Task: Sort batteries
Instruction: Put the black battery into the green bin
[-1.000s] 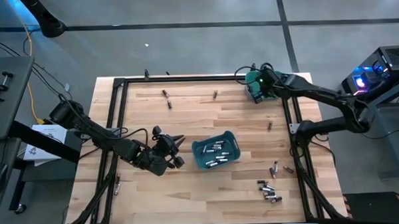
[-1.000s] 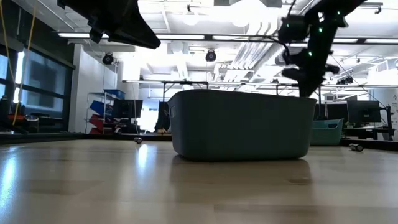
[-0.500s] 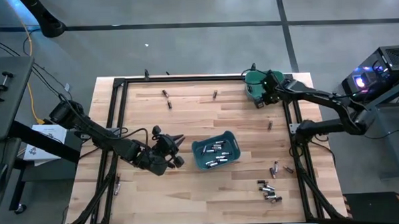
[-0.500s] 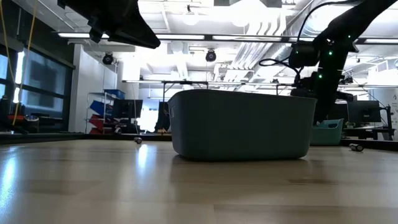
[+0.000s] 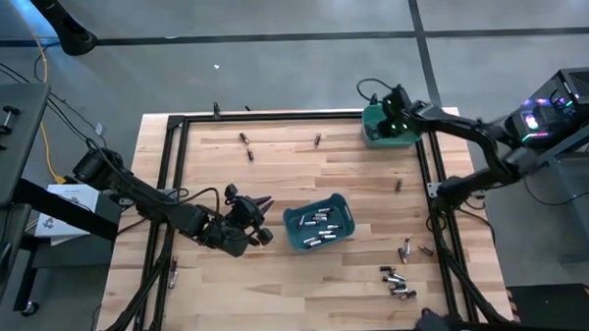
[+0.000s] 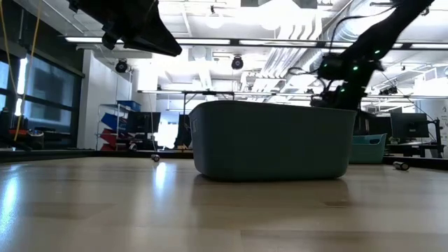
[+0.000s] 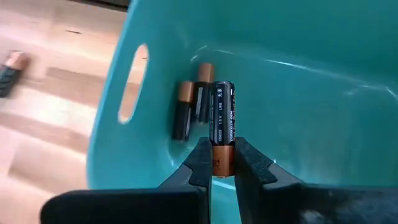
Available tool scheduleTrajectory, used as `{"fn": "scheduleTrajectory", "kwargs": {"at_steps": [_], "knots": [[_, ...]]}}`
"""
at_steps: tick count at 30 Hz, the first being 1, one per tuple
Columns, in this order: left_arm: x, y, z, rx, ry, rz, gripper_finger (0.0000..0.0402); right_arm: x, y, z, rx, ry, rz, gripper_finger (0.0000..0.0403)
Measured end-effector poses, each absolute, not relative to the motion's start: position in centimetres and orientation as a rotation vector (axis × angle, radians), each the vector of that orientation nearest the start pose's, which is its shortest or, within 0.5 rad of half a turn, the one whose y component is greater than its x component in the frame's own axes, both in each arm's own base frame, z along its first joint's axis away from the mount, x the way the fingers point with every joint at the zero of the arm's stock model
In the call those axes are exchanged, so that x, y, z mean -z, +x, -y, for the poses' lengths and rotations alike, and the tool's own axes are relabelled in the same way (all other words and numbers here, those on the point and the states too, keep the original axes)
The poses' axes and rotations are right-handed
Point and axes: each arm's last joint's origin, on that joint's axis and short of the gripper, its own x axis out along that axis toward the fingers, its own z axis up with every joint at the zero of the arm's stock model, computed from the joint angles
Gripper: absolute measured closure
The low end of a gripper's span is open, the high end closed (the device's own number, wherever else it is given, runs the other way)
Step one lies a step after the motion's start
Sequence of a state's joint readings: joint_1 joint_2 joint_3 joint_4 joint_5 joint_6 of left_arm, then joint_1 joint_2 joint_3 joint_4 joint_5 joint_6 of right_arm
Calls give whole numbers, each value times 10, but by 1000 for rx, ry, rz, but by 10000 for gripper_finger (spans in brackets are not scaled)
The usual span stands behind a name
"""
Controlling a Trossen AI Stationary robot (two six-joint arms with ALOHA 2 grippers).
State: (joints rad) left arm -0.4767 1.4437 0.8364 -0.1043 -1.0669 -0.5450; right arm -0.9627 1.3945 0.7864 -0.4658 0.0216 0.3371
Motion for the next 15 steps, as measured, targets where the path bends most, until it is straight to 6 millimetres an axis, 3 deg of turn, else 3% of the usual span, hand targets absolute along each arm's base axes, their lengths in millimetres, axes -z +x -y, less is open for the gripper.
{"fn": "scheduleTrajectory", "kwargs": {"at_steps": [7,15], "knots": [[-222,264,108,-674,-17,-342,355,-171,156,245,1041,847,-1030,383],[-221,264,109,-652,-36,-349,355,-151,158,259,1033,870,-1104,383]]}}
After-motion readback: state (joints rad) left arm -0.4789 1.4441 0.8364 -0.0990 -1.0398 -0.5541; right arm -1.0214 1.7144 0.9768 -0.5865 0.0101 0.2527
